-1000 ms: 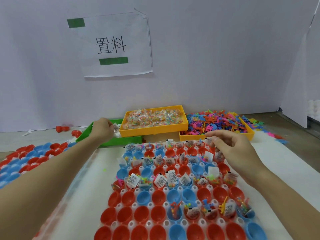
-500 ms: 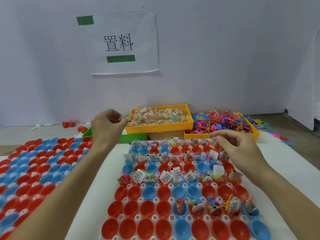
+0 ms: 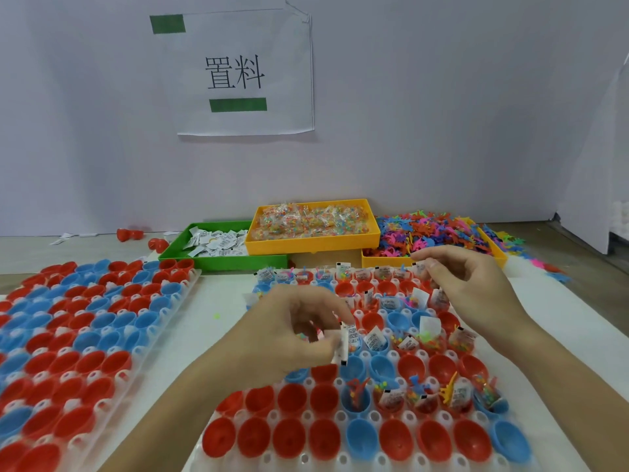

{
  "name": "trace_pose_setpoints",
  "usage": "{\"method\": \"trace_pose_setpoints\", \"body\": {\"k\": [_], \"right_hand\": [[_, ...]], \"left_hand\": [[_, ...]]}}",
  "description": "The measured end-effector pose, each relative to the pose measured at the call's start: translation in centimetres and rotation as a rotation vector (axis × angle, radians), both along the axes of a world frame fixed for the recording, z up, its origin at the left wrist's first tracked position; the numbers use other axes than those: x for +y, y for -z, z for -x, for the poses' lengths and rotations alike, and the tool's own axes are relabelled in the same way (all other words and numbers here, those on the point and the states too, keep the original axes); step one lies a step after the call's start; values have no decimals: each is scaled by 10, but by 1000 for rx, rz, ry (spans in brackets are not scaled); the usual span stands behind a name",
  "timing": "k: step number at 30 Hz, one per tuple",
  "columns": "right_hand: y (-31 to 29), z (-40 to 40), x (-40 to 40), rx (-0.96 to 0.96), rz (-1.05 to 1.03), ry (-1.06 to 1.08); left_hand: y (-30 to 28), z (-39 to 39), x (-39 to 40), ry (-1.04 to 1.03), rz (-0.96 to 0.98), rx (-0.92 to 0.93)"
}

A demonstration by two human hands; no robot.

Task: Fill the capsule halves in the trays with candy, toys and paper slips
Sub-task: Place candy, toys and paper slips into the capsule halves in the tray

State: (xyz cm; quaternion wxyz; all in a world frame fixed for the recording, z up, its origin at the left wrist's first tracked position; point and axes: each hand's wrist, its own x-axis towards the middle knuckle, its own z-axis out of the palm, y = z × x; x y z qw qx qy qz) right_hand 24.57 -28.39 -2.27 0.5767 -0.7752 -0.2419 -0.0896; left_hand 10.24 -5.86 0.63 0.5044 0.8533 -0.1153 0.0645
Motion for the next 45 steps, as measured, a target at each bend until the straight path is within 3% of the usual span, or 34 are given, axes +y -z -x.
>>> {"method": "trace_pose_setpoints", "body": {"k": [7, 32, 45], "right_hand": [[0, 2, 1, -16, 29, 6], [2, -1, 0, -61, 82, 33], [3, -3, -1, -74, 111, 50]], "left_hand": [[5, 2, -15, 65, -227, 48], [13, 2, -23, 0, -300, 41], [9, 3, -15, 116, -362, 140]]}}
